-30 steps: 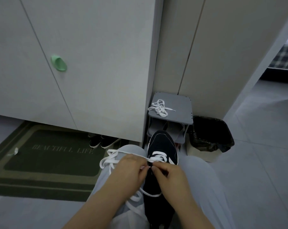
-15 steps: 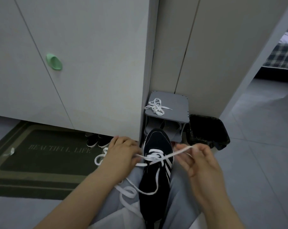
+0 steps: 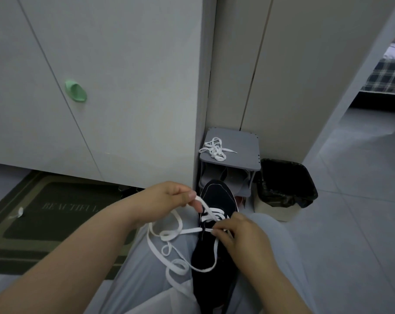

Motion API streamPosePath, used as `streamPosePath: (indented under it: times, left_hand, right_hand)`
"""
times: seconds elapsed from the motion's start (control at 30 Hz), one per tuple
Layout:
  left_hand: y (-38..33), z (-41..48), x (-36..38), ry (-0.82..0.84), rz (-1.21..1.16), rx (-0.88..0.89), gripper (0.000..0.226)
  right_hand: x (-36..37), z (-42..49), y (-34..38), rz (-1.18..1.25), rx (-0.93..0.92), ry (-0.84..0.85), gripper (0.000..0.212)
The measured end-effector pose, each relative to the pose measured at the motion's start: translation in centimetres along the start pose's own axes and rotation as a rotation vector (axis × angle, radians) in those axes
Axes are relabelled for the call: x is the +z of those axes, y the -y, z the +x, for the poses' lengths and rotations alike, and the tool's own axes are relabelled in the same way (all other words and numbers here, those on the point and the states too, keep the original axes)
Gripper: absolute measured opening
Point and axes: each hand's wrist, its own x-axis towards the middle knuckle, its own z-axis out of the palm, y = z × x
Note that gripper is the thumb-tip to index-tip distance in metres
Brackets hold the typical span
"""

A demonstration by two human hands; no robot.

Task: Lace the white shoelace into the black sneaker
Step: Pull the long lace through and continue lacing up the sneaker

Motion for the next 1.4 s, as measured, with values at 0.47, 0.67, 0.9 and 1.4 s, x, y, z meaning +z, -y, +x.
streamPosePath:
  times: [0.47, 0.67, 0.9, 1.4]
  left_hand:
    - [2.4, -0.6, -0.6, -0.330, -0.570, -0.125, 0.031]
    - [2.8, -0.7, 0.0, -0.312, -0.581, -0.128, 0.026]
    - [4.1, -0.8, 0.4, -0.417, -0.509, -0.098, 0.040]
    - [4.7, 1.4, 4.4, -0.326, 0.451, -0.029, 0.025]
  right_hand:
    - [-5.9, -1.4, -1.0, 1.102, 0.247, -0.290, 0.022]
    - [0.3, -0.3, 0.5, 0.169, 0.038, 0.034, 0.012]
    - [0.7, 0.2, 0.0, 0.233, 0.039, -0.074, 0.009]
    - [-4.6, -2.3, -1.8, 1.119, 0.308, -0.347, 0.017]
